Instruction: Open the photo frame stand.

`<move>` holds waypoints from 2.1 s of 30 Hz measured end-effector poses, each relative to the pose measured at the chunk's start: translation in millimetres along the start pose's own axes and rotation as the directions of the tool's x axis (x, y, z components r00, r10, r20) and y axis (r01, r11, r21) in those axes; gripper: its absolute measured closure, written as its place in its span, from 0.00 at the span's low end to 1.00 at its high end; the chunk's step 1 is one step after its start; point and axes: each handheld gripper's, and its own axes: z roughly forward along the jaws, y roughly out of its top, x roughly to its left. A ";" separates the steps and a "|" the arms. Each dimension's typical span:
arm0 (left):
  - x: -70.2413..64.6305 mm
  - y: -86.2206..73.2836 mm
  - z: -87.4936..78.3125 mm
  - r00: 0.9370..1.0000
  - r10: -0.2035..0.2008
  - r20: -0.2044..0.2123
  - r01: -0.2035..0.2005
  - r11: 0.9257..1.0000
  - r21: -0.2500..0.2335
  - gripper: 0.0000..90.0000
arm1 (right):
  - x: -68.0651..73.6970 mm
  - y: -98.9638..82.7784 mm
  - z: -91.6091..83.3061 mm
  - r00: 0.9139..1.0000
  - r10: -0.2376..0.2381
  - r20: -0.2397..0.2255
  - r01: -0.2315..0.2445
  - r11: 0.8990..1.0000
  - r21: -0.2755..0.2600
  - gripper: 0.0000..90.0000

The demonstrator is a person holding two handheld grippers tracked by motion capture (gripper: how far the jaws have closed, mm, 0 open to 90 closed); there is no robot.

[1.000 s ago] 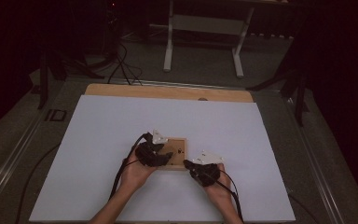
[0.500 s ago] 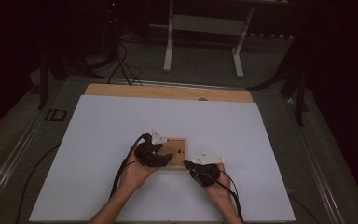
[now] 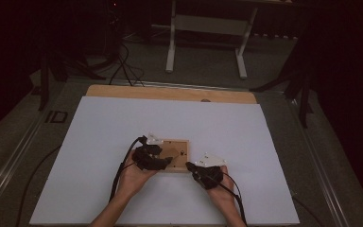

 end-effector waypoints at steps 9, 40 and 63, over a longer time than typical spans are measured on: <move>5.5 -0.9 1.7 0.998 -0.048 0.048 0.047 0.999 0.028 0.51 | 0.0 0.0 -0.1 1.000 -0.003 0.000 0.003 1.000 0.000 1.00; 17.0 5.9 4.5 0.977 -0.162 0.137 0.154 0.986 0.066 0.52 | 0.4 -0.1 -0.2 1.000 -0.005 0.002 0.005 1.000 0.000 1.00; 7.7 6.2 3.2 0.993 -0.090 0.073 0.087 0.995 0.042 0.58 | -1.4 1.9 -3.9 1.000 -0.014 -0.002 0.014 0.999 0.035 0.91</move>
